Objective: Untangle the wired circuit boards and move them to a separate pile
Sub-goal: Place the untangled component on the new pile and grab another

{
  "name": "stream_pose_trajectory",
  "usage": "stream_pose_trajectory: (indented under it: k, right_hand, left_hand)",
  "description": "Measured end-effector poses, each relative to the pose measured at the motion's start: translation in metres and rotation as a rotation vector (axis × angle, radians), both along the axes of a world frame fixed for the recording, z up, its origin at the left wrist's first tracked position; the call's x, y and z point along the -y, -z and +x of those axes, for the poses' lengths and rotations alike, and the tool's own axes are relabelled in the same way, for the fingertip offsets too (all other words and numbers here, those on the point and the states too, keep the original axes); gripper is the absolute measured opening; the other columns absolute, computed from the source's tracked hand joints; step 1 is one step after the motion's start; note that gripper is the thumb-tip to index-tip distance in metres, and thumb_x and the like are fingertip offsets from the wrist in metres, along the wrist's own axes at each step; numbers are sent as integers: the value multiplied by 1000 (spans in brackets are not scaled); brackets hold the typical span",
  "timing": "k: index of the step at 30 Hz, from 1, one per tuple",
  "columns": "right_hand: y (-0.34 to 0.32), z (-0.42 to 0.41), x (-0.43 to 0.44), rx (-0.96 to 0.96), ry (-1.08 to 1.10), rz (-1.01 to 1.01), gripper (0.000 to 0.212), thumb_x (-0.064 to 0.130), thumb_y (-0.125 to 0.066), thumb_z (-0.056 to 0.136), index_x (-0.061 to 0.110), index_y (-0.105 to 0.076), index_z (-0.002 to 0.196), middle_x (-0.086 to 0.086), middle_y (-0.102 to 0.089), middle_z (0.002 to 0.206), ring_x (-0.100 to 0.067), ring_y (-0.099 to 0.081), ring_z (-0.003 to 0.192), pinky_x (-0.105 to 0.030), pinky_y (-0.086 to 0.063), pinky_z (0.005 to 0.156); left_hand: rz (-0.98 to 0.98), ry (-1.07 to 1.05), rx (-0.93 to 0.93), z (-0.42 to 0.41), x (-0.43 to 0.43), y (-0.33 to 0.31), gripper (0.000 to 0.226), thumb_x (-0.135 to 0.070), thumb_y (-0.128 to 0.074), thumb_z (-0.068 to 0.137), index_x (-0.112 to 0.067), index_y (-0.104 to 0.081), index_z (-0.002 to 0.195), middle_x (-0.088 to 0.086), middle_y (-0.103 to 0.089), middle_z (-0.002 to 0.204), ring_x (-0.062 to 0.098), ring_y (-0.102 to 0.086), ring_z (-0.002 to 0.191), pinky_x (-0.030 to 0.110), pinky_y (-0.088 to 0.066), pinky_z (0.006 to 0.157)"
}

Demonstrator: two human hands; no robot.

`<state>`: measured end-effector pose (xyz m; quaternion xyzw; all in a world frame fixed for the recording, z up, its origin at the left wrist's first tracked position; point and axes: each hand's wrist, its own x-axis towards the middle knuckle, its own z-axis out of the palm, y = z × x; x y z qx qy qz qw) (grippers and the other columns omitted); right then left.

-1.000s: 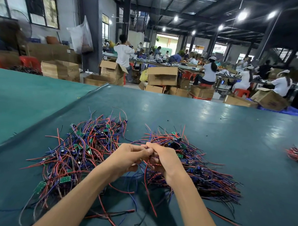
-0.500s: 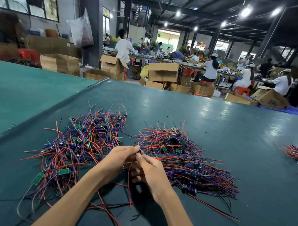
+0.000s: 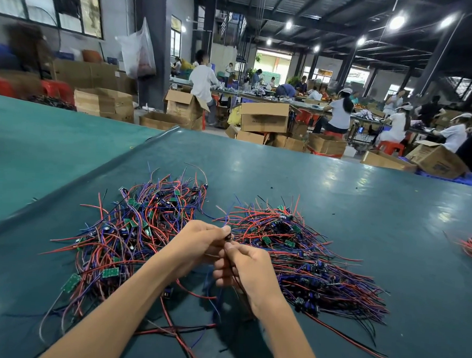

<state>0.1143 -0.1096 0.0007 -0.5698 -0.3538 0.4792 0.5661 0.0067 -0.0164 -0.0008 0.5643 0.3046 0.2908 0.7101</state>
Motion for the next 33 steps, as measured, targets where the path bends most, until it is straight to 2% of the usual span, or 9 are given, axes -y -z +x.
stream_pose_trajectory:
  k: [3, 5, 14, 19, 22, 25, 27, 30, 33]
  right_hand:
    - [-8, 2, 8, 68, -26, -15, 28, 17, -54, 104, 3, -66, 83, -10, -66, 65, -21, -64, 52, -30, -57, 48]
    - [-9, 1, 16, 113, -47, -24, 28, 18, -54, 103, 3, -65, 82, -10, -67, 65, -21, -64, 54, -31, -57, 50]
    - [-2, 0, 53, 170, -32, -76, 32, 23, -58, 101, 1, -65, 80, -11, -67, 62, -24, -64, 52, -31, -53, 44]
    - [4, 7, 61, 297, 154, -130, 53, 46, -66, 93, 5, -61, 61, -10, -61, 50, -22, -54, 40, -27, -43, 37]
    - [18, 3, 63, 642, 400, 48, 69, 62, -56, 89, 3, -48, 54, -9, -54, 47, -13, -42, 41, -29, -40, 47]
    - [37, -5, 64, 966, 467, 319, 59, 41, -63, 95, 14, -33, 52, -2, -31, 43, -12, -26, 41, -28, -29, 45]
    - [47, -8, 61, 1147, 465, 400, 53, 27, -69, 93, 16, -35, 53, 8, -23, 49, -13, -24, 42, -25, -23, 44]
    - [52, -9, 58, 1216, 507, 526, 46, 25, -67, 92, 16, -42, 55, 12, -25, 55, -9, -22, 45, -21, -21, 44]
    - [43, -12, 54, 1004, 524, 607, 37, 34, -60, 96, 18, -55, 62, 11, -40, 53, -5, -34, 44, -16, -28, 44]
  left_hand:
    - [-20, -53, 9, 1, -4, -6, 29, -27, -58, 101, -1, -69, 94, 19, -74, 87, 22, -69, 67, 27, -55, 58]
    - [-70, -100, 51, 0, -9, -8, 24, -24, -58, 102, -1, -66, 98, 22, -76, 99, 27, -76, 81, 30, -60, 63]
    - [-128, -238, 133, -13, -24, 3, 21, -22, -61, 100, -3, -66, 96, 20, -76, 101, 19, -76, 79, 29, -60, 59]
    - [-216, -308, 342, -17, -25, 18, 20, -14, -66, 91, 2, -71, 102, 18, -74, 98, 21, -75, 82, 34, -61, 65]
    - [-292, -226, 506, -20, -23, 20, 28, -9, -61, 92, 5, -68, 115, 18, -71, 98, 23, -73, 85, 33, -62, 71]
    - [-323, -135, 572, -21, -20, 20, 31, -6, -60, 89, 9, -69, 114, 24, -70, 107, 30, -74, 92, 32, -62, 74]
    - [-346, -71, 592, -21, -18, 19, 29, -5, -55, 90, 11, -71, 109, 28, -69, 116, 33, -74, 97, 33, -62, 75]
    - [-359, -20, 586, -25, -17, 19, 28, -5, -54, 90, 8, -75, 103, 26, -70, 116, 29, -74, 99, 30, -62, 73]
    - [-422, 8, 608, -29, -17, 19, 27, -4, -55, 89, 8, -75, 102, 23, -71, 110, 27, -74, 99, 29, -62, 73]
